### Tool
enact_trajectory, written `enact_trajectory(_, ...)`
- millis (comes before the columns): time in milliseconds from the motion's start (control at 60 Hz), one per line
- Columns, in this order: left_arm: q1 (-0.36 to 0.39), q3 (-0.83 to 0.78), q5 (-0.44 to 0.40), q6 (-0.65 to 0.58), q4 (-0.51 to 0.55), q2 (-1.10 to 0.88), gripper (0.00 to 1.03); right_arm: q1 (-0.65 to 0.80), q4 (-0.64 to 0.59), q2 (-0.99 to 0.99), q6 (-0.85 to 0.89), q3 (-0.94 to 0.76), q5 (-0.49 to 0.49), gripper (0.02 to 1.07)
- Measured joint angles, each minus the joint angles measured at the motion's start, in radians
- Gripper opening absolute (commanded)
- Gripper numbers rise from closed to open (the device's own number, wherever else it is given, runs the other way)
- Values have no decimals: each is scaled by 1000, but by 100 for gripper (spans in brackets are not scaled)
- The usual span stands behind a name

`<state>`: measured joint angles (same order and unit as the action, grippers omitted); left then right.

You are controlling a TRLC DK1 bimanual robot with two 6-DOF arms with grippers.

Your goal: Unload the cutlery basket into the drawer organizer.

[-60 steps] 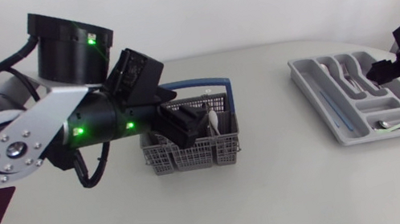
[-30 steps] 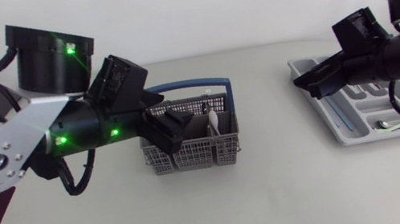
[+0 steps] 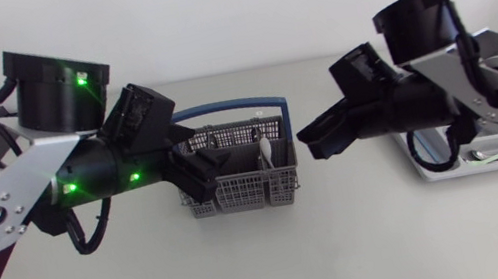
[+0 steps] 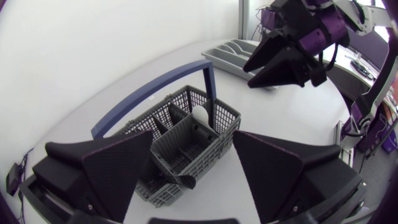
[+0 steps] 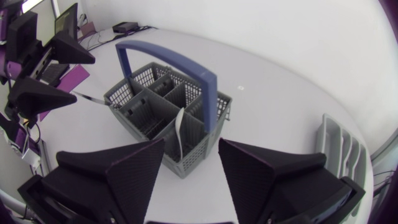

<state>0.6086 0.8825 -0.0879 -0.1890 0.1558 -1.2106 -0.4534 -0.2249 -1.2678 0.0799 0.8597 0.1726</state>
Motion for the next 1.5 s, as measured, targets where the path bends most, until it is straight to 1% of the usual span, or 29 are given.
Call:
enact_trajectory(133,0,-1,0,0,-1,0,90,-45,6,-58,-38,0,-30,61)
enact_trajectory(300,0,-12,0,0,-15,0,90,-103,34,-112,-73,6,-91,61)
enact_trajectory(467,-1,-21,0,-4,-24,2,90,-140,70,-168,-82,17,-120,60)
enact_trajectory(517,-5,-25,0,-8,-27,4,90,-141,73,-180,-84,20,-122,55)
enact_trajectory(717,-23,-42,0,-22,-35,8,90,-134,97,-245,-85,62,-126,55)
enact_trajectory(783,-26,-48,0,-23,-45,8,90,-130,102,-270,-85,82,-126,52)
enact_trajectory(1017,-45,-75,0,-34,-60,8,90,-127,130,-347,-99,130,-126,52)
enact_trajectory(1083,-52,-82,0,-41,-64,8,91,-127,140,-364,-101,132,-126,48)
enact_trajectory(1183,-59,-86,0,-48,-71,8,91,-127,149,-388,-107,141,-125,48)
enact_trajectory(1233,-64,-86,0,-48,-78,8,91,-127,155,-397,-108,150,-126,44)
enact_trajectory(1367,-64,-90,0,-48,-87,8,91,-125,174,-412,-118,158,-130,43)
enact_trajectory(1500,-64,-102,0,-49,-87,8,91,-117,184,-424,-129,165,-129,29)
